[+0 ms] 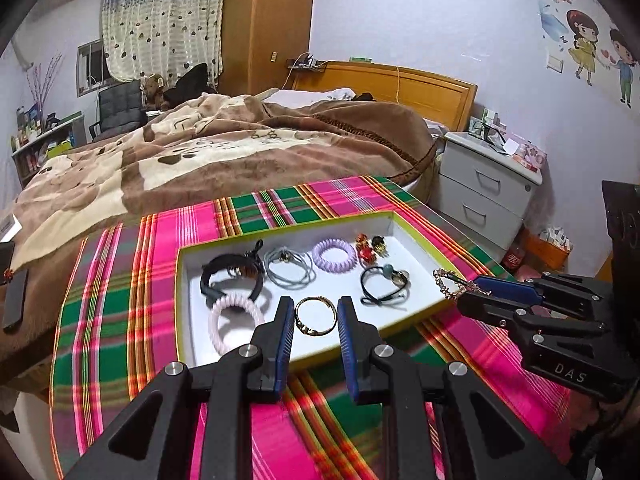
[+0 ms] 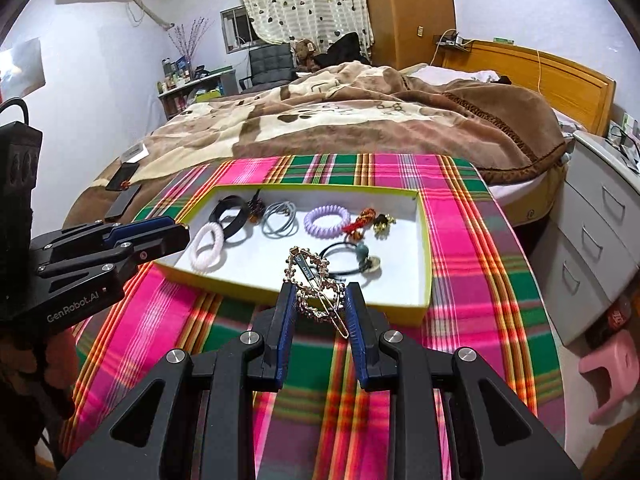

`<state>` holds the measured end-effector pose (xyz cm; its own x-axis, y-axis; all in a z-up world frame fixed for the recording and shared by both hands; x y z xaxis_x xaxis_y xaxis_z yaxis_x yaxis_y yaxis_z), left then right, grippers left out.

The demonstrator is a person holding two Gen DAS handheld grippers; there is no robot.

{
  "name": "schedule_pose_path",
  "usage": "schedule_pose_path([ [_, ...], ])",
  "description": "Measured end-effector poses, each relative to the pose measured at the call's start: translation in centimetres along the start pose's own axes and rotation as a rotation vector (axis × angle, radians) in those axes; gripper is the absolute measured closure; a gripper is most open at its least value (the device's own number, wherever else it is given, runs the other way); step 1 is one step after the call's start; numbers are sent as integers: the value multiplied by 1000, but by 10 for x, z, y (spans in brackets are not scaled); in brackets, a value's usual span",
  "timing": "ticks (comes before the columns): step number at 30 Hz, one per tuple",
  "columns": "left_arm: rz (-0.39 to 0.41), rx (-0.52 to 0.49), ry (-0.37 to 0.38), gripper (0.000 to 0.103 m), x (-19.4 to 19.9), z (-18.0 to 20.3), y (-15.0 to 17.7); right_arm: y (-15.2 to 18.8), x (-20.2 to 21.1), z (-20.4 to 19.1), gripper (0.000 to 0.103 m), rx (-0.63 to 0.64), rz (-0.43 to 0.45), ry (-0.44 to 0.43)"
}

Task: Organize jewelry
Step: 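Carry the gold ring and silver brooch over the yellow box with both tools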

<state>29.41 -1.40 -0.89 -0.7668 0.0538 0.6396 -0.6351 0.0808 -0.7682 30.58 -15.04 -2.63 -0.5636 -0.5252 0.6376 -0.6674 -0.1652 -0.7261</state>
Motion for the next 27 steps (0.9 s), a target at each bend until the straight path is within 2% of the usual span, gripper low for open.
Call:
schedule_pose_path([
  [9, -26, -21, -1, 81, -38, 1, -9, -16, -30, 20, 77, -18, -36, 19],
  [18, -75, -33, 2, 81, -74, 1, -3, -10, -64, 37, 77, -41, -100, 35],
  [27, -123, -57, 1, 81, -99, 5, 5, -5, -80, 47, 77, -55, -134, 40],
])
Point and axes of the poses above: each gripper's, at about its wrist camera, not at the fingertips, and x roughly against the way its jaws point, z to its right, y to its underside, the point moved 6 cm from there along -x, roughly the way its jaws point, and after that the axes turned 10 degrees about -y, right-handed, at the moved point
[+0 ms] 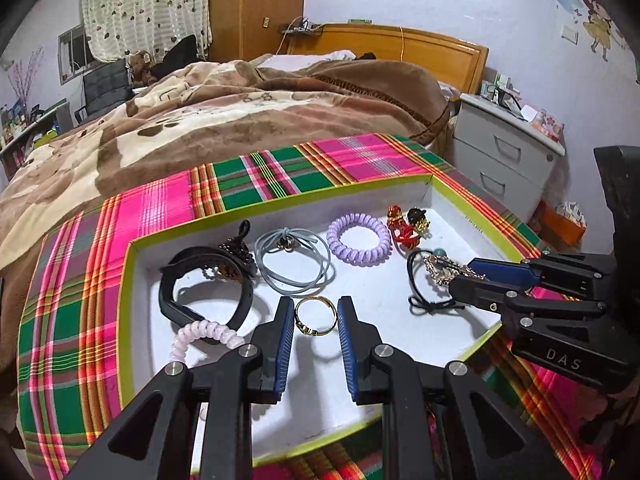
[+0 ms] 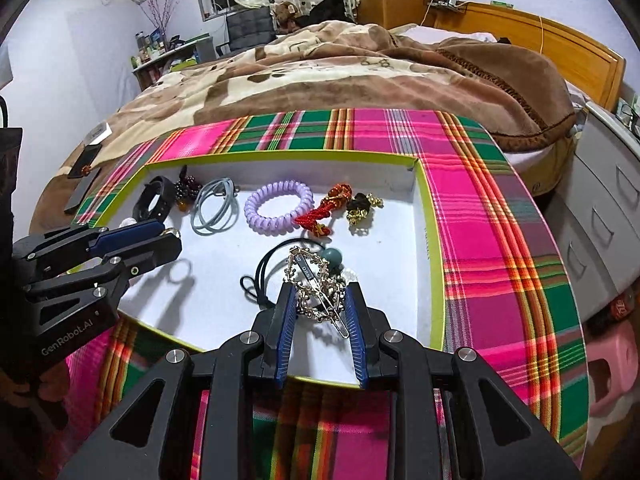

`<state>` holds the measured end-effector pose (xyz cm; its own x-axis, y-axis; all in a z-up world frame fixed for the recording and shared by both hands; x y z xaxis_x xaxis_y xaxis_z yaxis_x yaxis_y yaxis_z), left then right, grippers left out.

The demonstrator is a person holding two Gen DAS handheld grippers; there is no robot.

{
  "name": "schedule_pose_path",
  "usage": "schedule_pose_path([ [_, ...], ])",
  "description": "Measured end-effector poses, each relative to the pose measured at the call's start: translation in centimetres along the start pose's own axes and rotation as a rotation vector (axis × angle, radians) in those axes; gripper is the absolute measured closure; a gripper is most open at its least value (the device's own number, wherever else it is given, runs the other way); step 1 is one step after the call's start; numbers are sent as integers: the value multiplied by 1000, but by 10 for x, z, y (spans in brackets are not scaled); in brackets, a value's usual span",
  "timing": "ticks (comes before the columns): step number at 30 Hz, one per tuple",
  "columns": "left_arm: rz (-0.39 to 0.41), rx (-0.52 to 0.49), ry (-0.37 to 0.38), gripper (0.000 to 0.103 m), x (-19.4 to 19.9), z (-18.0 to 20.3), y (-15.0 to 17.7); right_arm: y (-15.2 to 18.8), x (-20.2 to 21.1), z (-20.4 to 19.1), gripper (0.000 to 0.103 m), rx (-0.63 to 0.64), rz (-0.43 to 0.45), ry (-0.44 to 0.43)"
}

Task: Organize jewelry
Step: 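Carry the gold ring and silver brooch over the yellow box with both tools, then open both tools to release the gold ring and silver brooch into the box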

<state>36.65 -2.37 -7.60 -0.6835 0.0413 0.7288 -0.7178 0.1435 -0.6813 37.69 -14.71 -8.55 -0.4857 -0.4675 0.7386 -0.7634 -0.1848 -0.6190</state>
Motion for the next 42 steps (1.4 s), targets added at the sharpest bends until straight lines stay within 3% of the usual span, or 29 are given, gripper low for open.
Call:
schedule_pose_path([
  [18, -47, -15, -9, 81, -14, 4, 4, -1, -3, 0, 77, -2, -5, 2],
  [25, -44, -15, -20, 81, -13, 4, 4, -2, 1, 2, 70, -10, 10, -3],
  [33, -19, 11, -32, 79, 3, -4, 4, -3, 16, -1, 68, -12, 43, 1],
  [42, 47, 40, -44, 78, 50, -8, 9, 0, 51, -22, 67, 8, 106, 2],
])
Point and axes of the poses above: each gripper's, at about its wrist camera, not at the fingertips, and x roughly against the way its jaws point, z to its right, y to its underside, the point moved 6 cm from there along -x, roughly the way its jaws point, and after that the axes turned 10 degrees about -y, right-handed, at the moved point
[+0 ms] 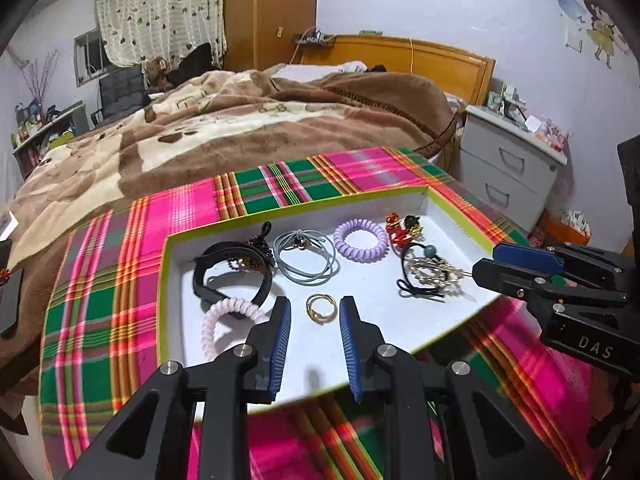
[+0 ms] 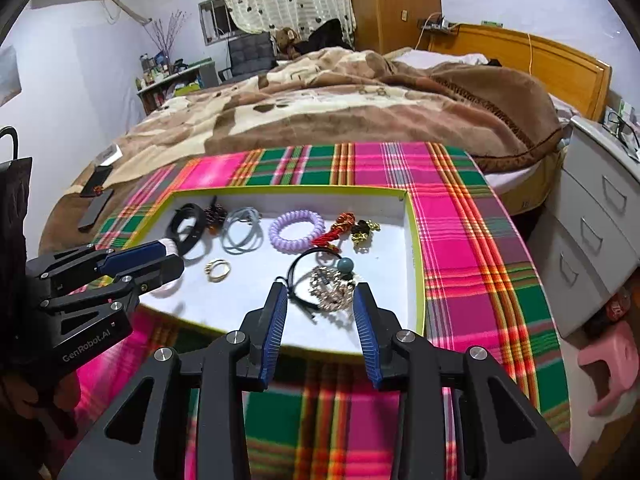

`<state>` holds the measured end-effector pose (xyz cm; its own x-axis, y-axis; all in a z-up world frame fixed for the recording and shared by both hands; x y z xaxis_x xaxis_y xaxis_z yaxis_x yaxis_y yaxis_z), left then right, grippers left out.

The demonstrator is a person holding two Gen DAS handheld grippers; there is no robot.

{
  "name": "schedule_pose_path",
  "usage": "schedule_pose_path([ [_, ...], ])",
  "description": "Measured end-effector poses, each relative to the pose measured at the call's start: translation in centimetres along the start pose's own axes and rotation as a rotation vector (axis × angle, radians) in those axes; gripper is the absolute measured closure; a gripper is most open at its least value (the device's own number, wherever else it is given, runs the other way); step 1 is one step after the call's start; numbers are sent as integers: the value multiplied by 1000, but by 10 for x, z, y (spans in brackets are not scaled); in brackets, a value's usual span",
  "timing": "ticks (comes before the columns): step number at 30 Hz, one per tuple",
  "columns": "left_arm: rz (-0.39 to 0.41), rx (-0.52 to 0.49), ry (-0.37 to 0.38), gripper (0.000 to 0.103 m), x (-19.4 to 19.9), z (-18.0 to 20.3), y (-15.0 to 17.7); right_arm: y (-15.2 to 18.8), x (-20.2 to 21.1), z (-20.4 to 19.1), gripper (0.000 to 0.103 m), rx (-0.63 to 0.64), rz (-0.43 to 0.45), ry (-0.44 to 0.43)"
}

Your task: Organize jewelry

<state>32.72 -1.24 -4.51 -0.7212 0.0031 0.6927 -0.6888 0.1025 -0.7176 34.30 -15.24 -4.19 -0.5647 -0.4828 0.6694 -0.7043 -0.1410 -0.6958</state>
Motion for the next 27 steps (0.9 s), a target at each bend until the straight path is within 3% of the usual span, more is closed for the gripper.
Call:
schedule_pose_path([
  [14, 71, 42, -40, 73, 85, -1, 41, 40, 61, -47, 67, 66, 59, -16],
  [27, 89, 71, -89, 73, 135, 5, 95, 89, 101, -66, 66, 57, 89, -26],
])
Point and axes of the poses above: each gripper's, at about its wrist camera, not at the fingertips, and x roughly against the way its jaws point, z to its right, y to its underside, the point moved 6 cm from there along -x, roughly the way its jaws point, and after that the axes turned 10 degrees about -y, right-handed, at the moved point
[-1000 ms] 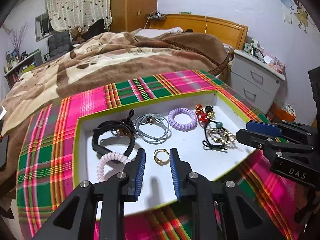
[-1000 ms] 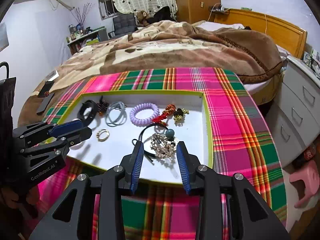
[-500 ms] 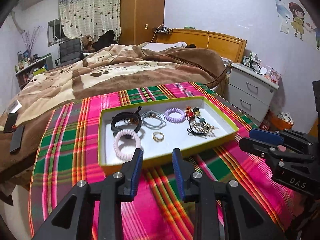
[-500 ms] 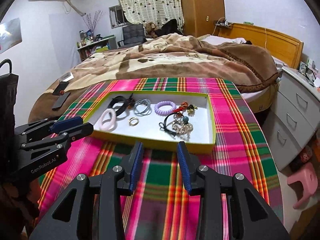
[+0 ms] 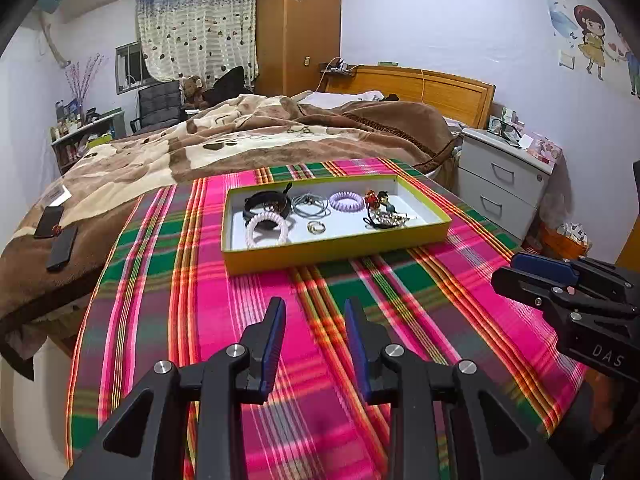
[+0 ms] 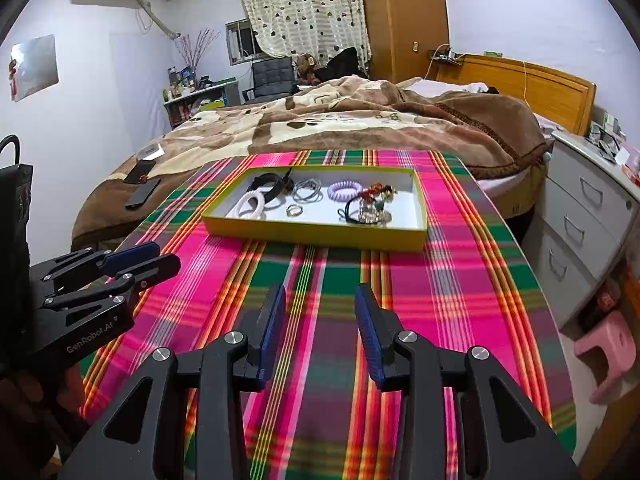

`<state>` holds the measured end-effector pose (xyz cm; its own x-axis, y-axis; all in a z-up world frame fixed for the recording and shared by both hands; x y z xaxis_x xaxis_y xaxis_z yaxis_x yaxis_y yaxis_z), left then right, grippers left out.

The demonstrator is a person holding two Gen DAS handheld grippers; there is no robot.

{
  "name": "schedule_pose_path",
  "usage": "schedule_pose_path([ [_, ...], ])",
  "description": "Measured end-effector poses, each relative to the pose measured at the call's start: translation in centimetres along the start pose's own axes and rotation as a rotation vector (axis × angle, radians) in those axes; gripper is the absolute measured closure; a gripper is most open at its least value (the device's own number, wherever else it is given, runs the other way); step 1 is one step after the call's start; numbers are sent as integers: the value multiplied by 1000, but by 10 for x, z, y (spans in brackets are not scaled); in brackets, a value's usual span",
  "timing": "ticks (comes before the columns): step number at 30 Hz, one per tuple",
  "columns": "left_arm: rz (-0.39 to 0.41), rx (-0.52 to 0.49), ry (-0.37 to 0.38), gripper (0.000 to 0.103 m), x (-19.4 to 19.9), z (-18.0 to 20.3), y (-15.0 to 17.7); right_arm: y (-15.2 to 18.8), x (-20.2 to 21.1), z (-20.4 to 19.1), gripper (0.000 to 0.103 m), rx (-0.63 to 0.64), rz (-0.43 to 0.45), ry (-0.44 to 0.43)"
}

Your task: Organize jewelry

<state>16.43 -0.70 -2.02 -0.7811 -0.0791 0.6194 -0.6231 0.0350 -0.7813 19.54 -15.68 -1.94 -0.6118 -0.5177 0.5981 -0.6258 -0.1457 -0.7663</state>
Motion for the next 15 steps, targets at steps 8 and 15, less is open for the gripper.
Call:
schedule_pose_path([
  [8, 37, 4, -23, 73, 26, -1, 20, 23, 19, -5, 62, -14, 12, 15],
  [15, 47, 2, -23, 73, 34, -1, 31, 34, 28, -11, 62, -1, 15, 29],
])
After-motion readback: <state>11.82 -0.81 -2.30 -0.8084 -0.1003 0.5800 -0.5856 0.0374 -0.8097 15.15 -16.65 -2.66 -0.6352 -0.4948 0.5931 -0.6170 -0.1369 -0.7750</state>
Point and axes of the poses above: each gripper's, at about its wrist camera, not at the fingertips, and x roughly against the way its jaws point, z to its right, y to its underside, the point moved 6 cm from there along -x, roughly the way its jaws point, and after that the axes turned 10 degrees about -y, right-handed, at the moved point
